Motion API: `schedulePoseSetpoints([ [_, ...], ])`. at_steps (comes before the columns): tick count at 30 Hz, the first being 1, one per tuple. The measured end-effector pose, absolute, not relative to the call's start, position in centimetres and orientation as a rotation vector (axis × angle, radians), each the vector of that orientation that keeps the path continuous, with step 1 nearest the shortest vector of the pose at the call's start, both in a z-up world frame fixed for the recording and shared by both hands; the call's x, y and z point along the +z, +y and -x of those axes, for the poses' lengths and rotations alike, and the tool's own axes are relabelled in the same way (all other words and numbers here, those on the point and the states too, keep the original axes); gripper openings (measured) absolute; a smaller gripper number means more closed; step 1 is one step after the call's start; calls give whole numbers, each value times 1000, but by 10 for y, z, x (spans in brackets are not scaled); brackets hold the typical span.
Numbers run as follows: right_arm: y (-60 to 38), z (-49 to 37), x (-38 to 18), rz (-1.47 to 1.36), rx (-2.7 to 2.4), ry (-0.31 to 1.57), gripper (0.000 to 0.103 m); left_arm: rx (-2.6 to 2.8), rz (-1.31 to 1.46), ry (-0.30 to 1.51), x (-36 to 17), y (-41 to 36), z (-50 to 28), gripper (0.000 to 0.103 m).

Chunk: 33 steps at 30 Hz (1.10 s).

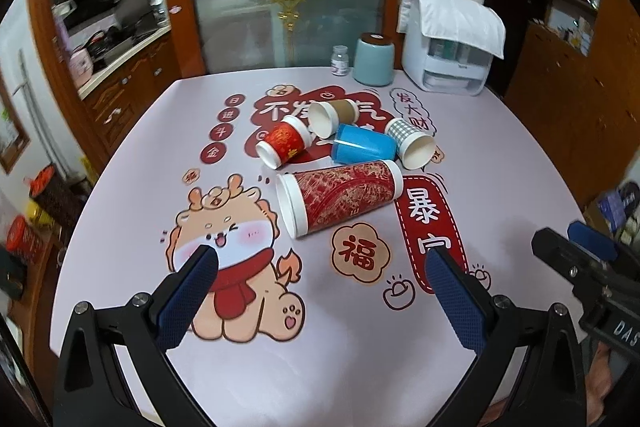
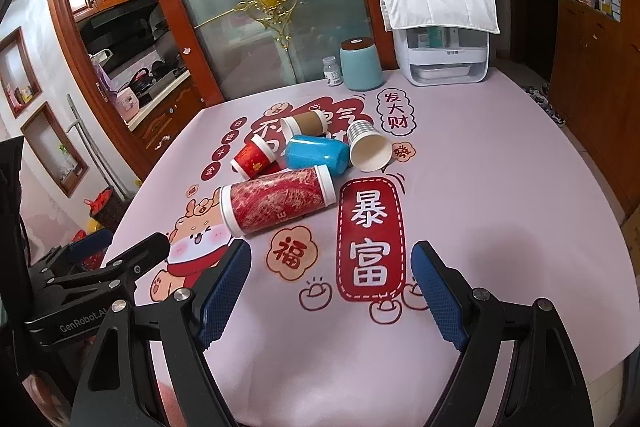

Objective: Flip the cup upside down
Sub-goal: 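Move the left tool down over the lying red patterned tumbler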

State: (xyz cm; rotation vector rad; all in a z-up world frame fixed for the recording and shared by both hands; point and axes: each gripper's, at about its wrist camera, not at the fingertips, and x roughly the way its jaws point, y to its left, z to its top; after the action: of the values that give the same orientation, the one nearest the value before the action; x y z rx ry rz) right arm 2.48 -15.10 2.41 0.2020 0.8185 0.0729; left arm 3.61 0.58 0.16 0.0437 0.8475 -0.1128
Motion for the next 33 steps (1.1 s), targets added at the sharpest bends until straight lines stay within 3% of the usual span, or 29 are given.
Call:
schedulePoseSetpoints([
  [15,-170,-116,5,-297,72,913,84,-179,-352,881,-1,-4,-115,102],
  [33,-155,-208,-98,-331,74,1098,84,-476,-790,1059,-95,-63,-209,102],
])
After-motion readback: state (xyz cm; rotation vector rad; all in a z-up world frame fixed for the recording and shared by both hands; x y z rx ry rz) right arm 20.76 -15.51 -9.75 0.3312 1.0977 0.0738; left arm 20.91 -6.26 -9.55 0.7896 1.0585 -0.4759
